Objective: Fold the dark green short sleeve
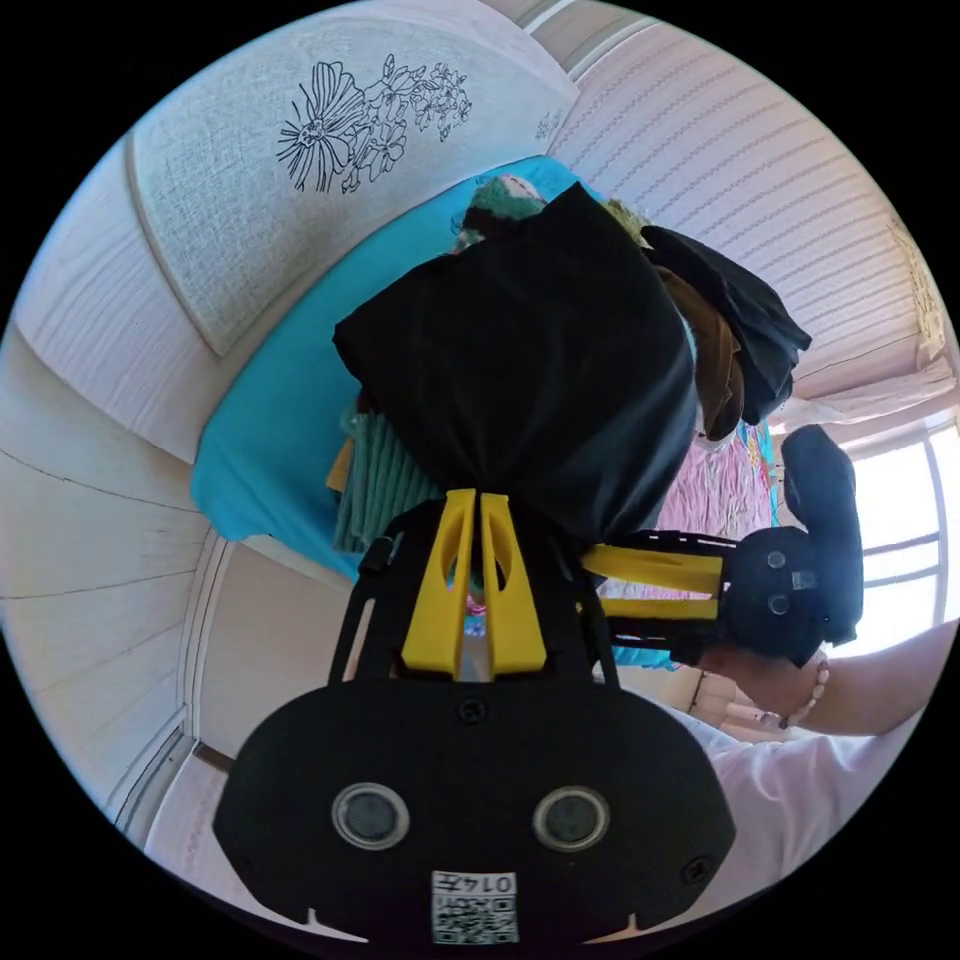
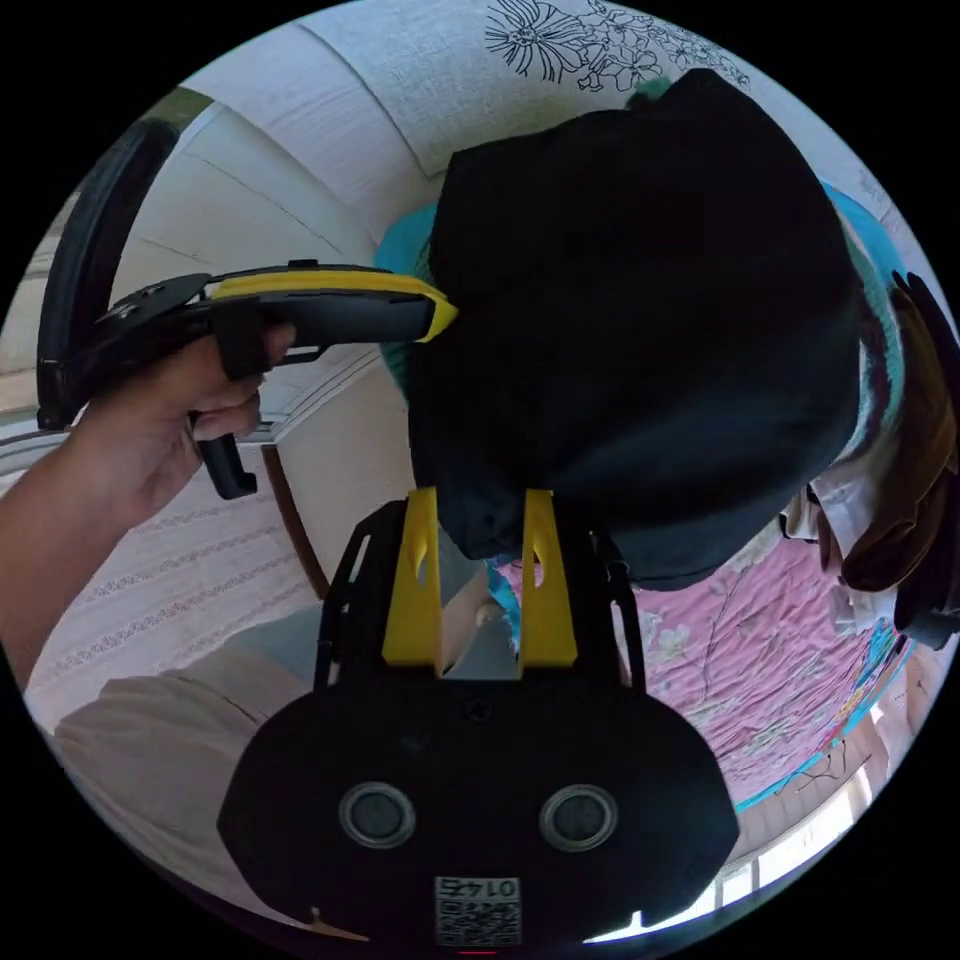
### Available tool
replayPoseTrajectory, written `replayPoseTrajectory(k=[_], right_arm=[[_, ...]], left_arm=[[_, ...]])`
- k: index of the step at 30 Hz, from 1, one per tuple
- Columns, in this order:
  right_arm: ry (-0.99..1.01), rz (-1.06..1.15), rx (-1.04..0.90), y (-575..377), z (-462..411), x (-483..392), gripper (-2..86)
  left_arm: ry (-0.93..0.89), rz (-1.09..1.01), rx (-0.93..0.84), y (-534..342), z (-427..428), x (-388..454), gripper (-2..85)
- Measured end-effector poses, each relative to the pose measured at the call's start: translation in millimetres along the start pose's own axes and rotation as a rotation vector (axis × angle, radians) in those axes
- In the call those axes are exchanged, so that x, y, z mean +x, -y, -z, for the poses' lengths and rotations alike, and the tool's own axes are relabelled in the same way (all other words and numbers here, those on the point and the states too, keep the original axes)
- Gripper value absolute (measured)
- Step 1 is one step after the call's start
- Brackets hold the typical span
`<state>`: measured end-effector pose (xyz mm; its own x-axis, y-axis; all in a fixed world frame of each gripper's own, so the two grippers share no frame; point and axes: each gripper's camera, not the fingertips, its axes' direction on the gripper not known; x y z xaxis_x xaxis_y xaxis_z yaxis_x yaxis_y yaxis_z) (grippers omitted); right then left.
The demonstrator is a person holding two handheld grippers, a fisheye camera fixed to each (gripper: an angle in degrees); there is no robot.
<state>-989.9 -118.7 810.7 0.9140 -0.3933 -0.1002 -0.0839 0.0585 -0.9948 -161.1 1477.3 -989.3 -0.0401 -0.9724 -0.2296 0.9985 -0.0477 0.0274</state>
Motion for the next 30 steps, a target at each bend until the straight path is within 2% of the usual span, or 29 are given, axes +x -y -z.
replayPoseTrajectory(k=[4, 8, 13, 16, 18, 24, 30], right_arm=[[0.119, -0.092, 0.001, 9, 28, 17, 2.7], [0.247, -0.104, 0.195, -19, 102, 33, 1.2], [0.261, -0.212, 0.427, -47, 178, 62, 0.6], [0.195, -0.307, 0.453, -50, 193, 87, 0.5], [0.182, -0.365, 0.452, -52, 194, 100, 0.4], [0.153, -0.382, 0.431, -61, 196, 104, 0.4], [0.135, -0.379, 0.418, -69, 197, 101, 0.4]], left_arm=[[-0.084, -0.059, 0.069, 8, 49, 3, -0.9], [-0.129, -0.190, 0.218, 22, 113, 18, -0.9], [-0.205, -0.307, 0.320, 74, 137, 40, -0.5], [-0.166, -0.306, 0.310, 85, 143, 41, 0.5], [-0.090, -0.251, 0.329, 61, 148, 25, 1.7], [-0.077, 0.038, 0.121, -27, 88, -28, 7.9], [-0.196, 0.090, -0.016, -29, 10, -17, 10.7]])
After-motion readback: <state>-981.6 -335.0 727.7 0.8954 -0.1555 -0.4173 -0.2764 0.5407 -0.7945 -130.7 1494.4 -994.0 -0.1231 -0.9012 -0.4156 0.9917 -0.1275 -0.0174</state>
